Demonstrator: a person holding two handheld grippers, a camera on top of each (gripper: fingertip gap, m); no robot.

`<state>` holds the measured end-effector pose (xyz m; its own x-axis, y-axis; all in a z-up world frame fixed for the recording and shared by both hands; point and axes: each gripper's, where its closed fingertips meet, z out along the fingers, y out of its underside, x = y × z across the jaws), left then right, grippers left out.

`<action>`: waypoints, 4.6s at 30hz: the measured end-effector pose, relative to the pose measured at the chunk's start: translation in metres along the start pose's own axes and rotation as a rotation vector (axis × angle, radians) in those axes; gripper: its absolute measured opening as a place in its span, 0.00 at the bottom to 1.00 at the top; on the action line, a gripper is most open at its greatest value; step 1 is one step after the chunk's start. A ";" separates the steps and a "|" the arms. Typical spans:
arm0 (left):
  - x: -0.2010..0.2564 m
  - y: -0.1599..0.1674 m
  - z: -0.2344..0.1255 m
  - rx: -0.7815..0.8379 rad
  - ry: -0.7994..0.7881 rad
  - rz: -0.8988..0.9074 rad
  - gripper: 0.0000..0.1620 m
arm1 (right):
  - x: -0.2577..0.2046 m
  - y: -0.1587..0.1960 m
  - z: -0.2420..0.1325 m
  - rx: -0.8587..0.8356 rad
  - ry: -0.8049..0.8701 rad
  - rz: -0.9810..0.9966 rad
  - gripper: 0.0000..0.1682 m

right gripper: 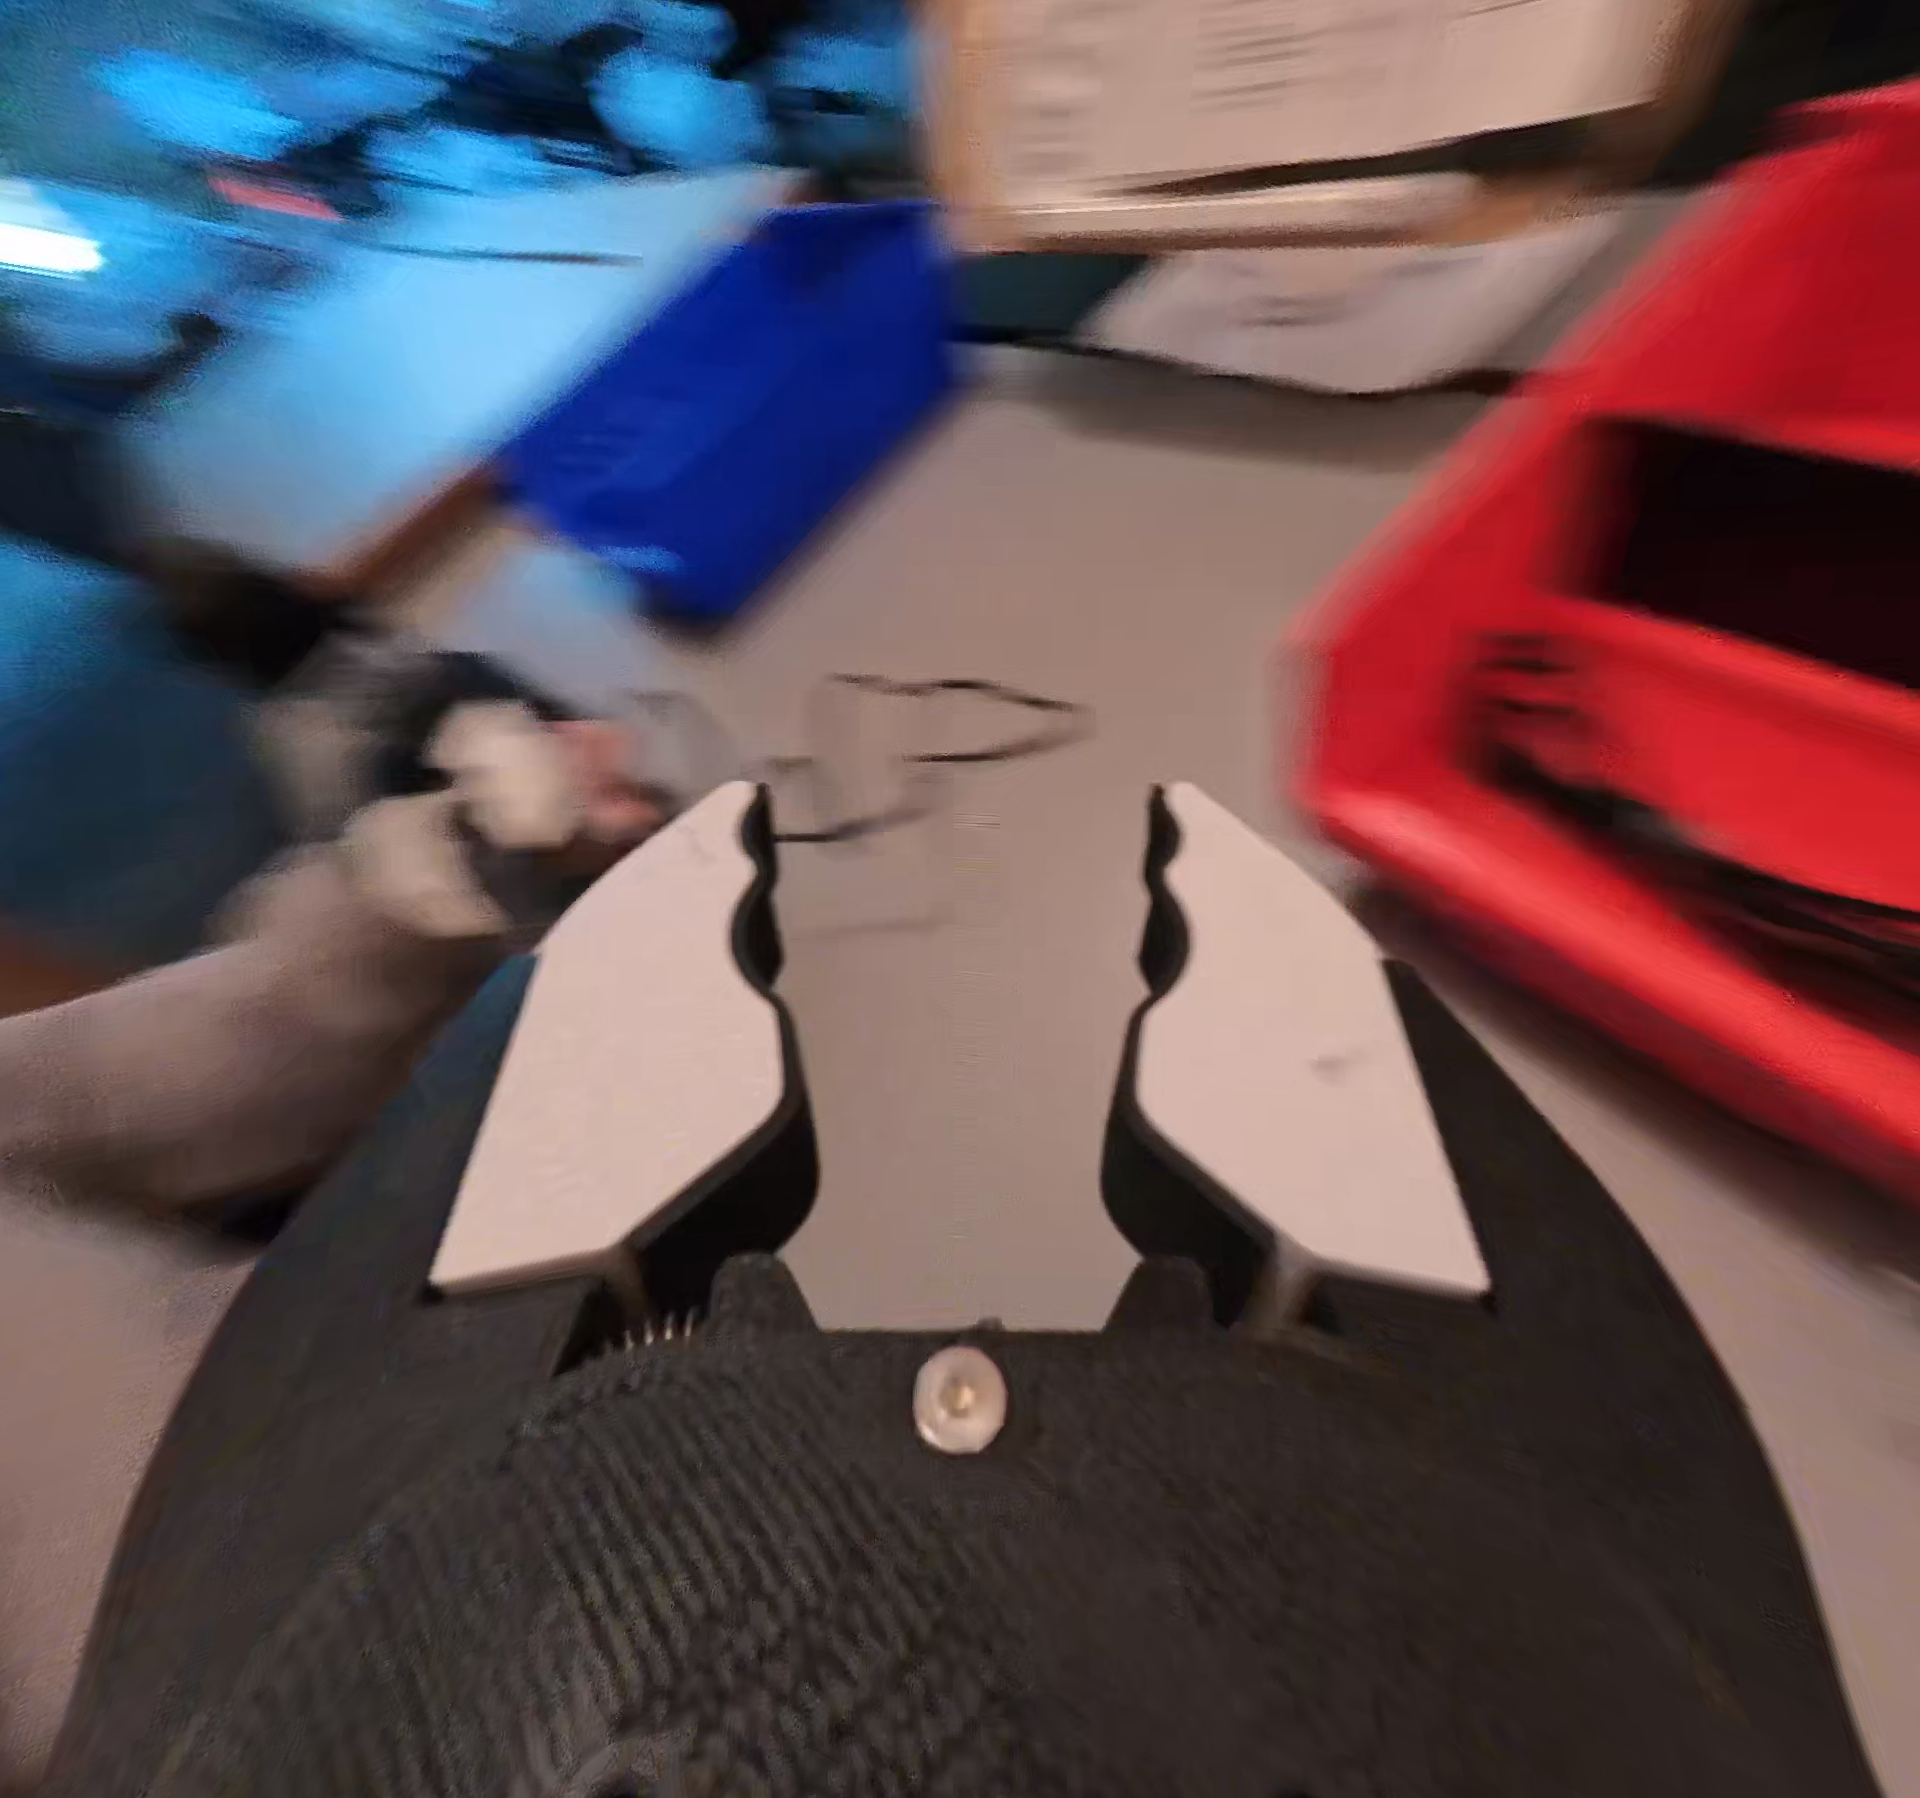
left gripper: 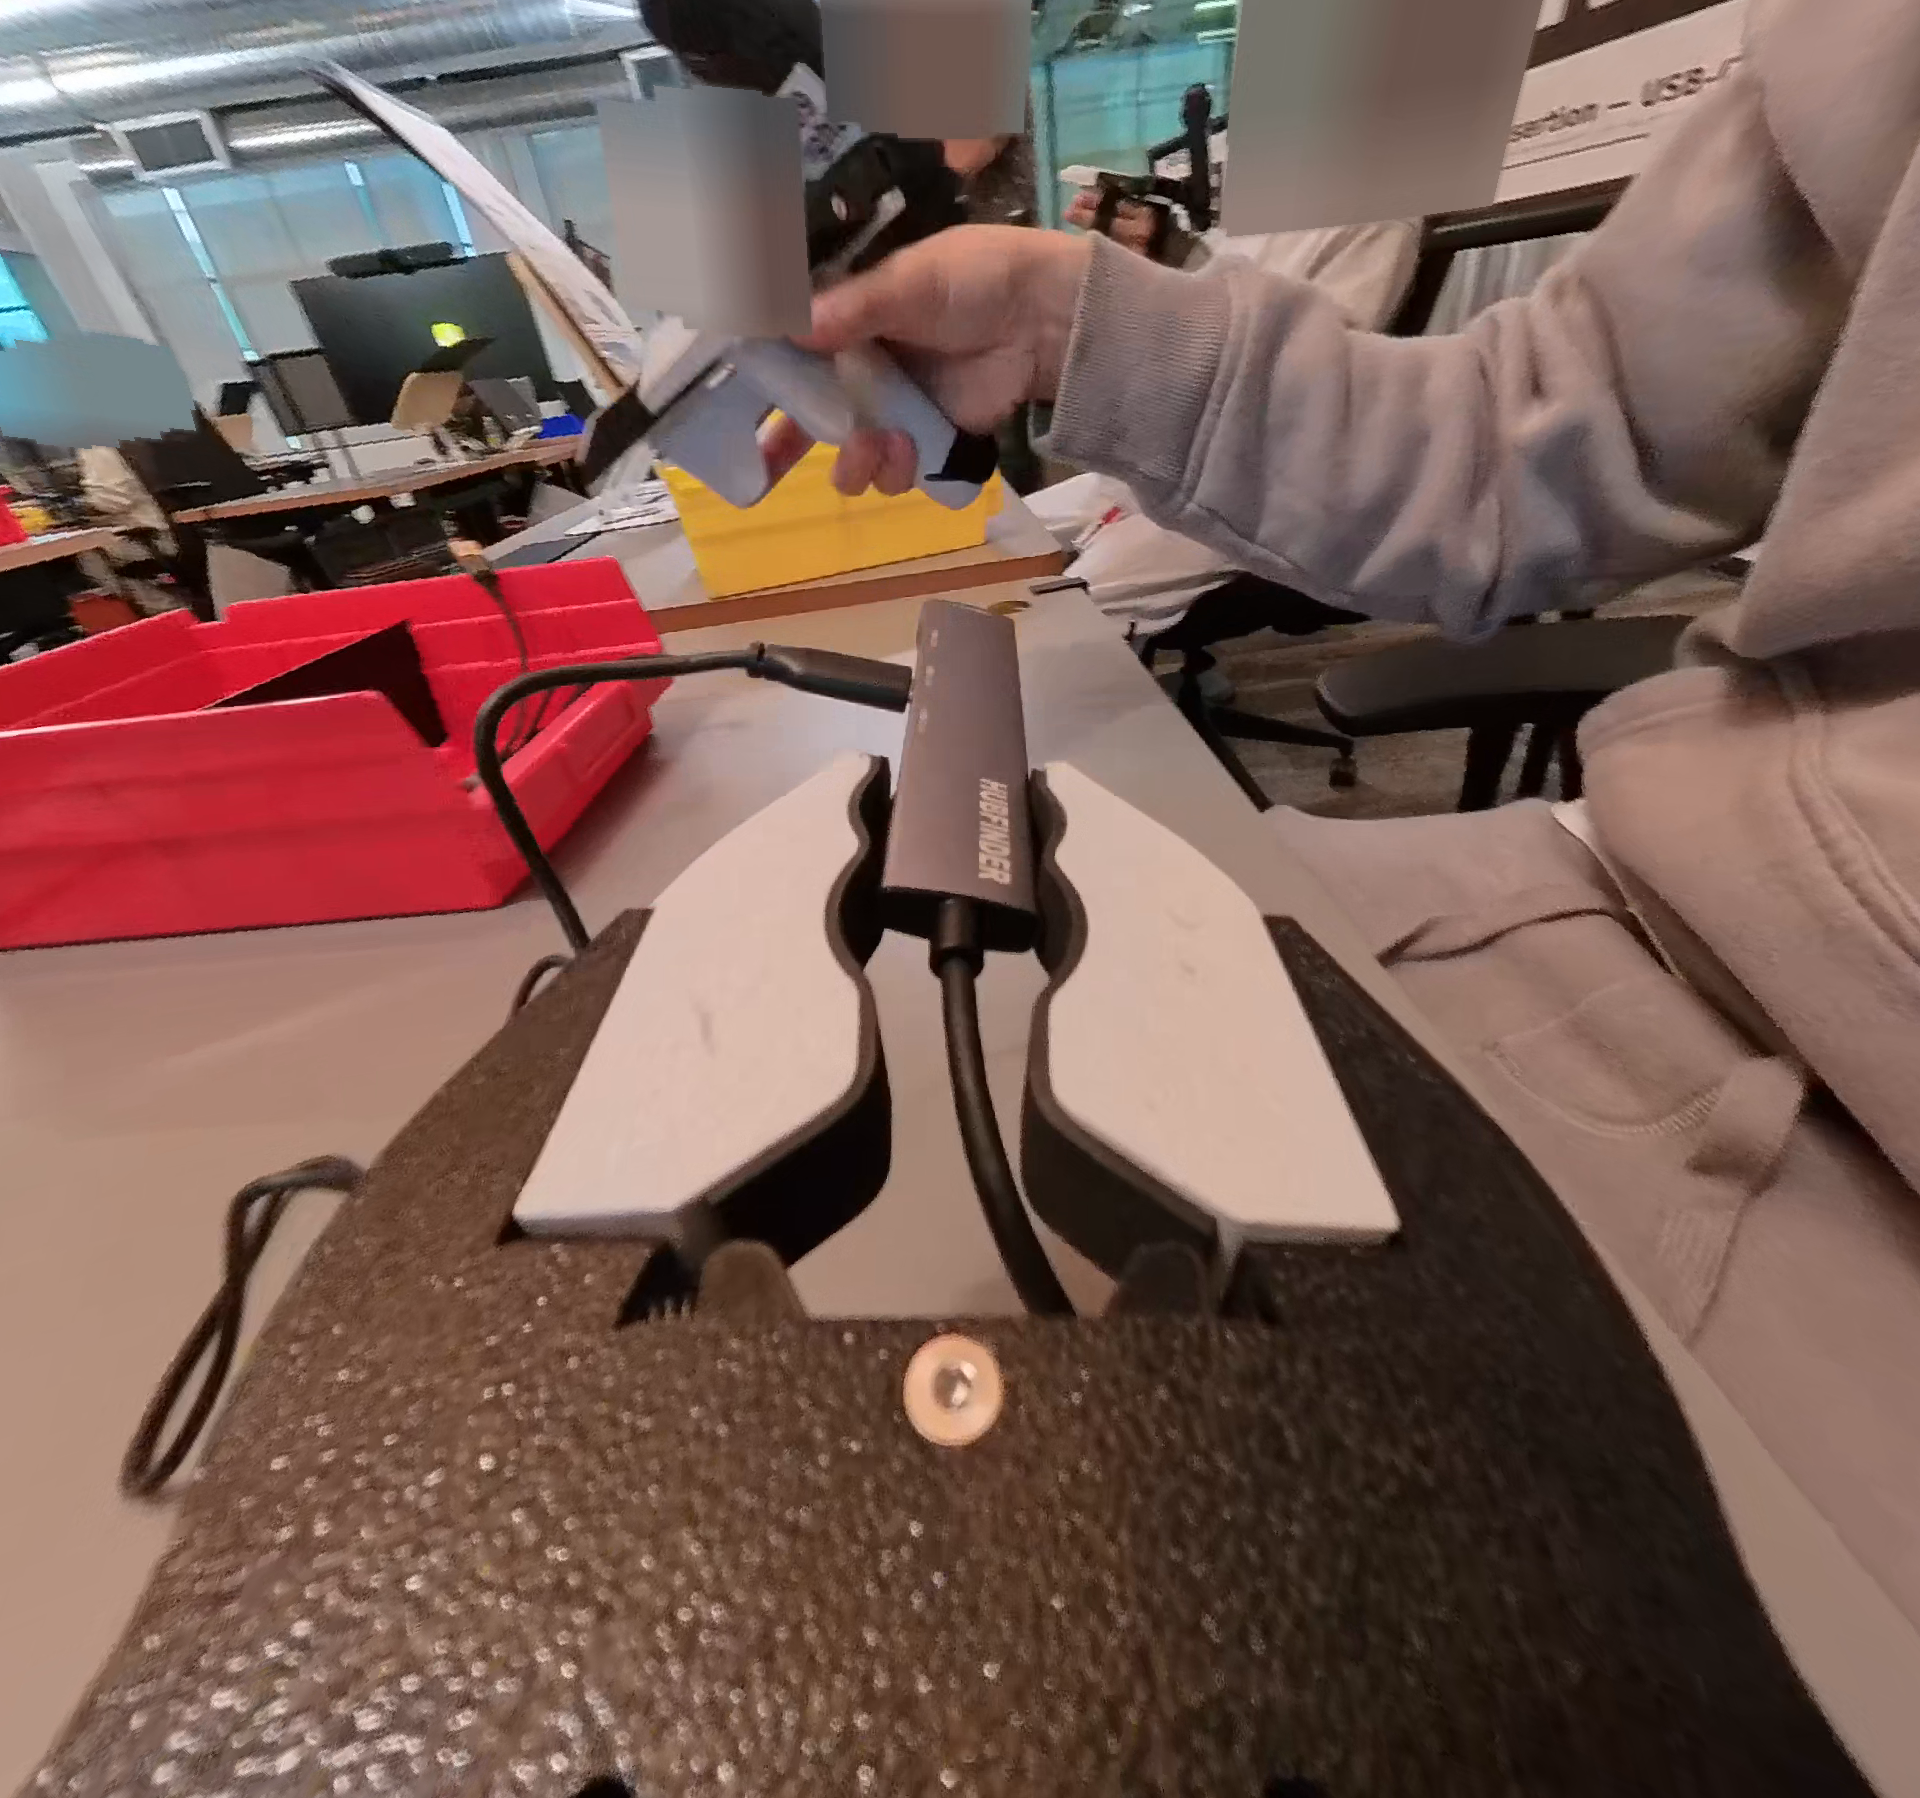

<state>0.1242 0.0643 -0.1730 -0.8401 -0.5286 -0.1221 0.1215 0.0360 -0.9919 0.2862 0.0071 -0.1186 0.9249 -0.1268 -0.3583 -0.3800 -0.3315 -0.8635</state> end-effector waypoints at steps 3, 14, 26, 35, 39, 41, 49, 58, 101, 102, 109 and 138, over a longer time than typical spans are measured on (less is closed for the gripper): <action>0.010 -0.002 0.005 0.000 0.059 0.018 0.15 | -0.096 0.031 0.022 -0.144 -0.551 0.198 0.23; 0.026 -0.008 0.003 0.009 0.141 0.034 0.15 | -0.148 0.078 0.055 -0.279 -0.800 0.284 0.04; -0.066 -0.058 -0.051 -0.059 -0.643 0.266 0.41 | -0.112 0.018 0.049 0.422 -0.604 0.561 0.04; -0.060 -0.055 -0.002 0.125 -0.527 -0.491 0.23 | -0.080 -0.009 0.031 0.900 -0.468 0.745 0.04; -0.050 -0.042 0.019 0.266 -0.263 -0.815 0.23 | -0.102 -0.002 0.043 0.847 -0.506 0.709 0.04; -0.047 -0.046 0.019 0.334 -0.185 -0.857 0.15 | -0.108 0.005 0.050 0.798 -0.476 0.656 0.04; -0.040 -0.044 0.008 0.272 -0.063 -0.906 0.05 | -0.120 0.021 0.060 0.616 -0.485 0.437 0.05; -0.005 -0.019 -0.016 -0.017 0.188 -1.032 0.05 | -0.128 0.049 0.043 0.232 -0.109 -0.811 0.32; -0.060 0.005 0.013 -0.084 -0.492 -0.564 0.15 | -0.087 0.059 0.081 0.078 0.433 -1.002 0.04; -0.060 0.006 0.012 -0.089 -0.496 -0.550 0.15 | -0.087 0.060 0.082 0.071 0.424 -1.001 0.04; -0.063 0.013 0.009 -0.194 -0.568 -0.350 0.15 | -0.084 0.070 0.087 0.047 0.336 -0.810 0.07; -0.074 -0.025 -0.026 -0.001 -0.903 0.141 0.15 | -0.113 0.036 0.094 0.439 0.034 -0.212 0.04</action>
<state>0.1696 0.1248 -0.1400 -0.0844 -0.9819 -0.1694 0.1908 0.1509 -0.9700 0.1670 0.0976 -0.1429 0.9794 -0.1316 -0.1529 -0.1446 0.0708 -0.9870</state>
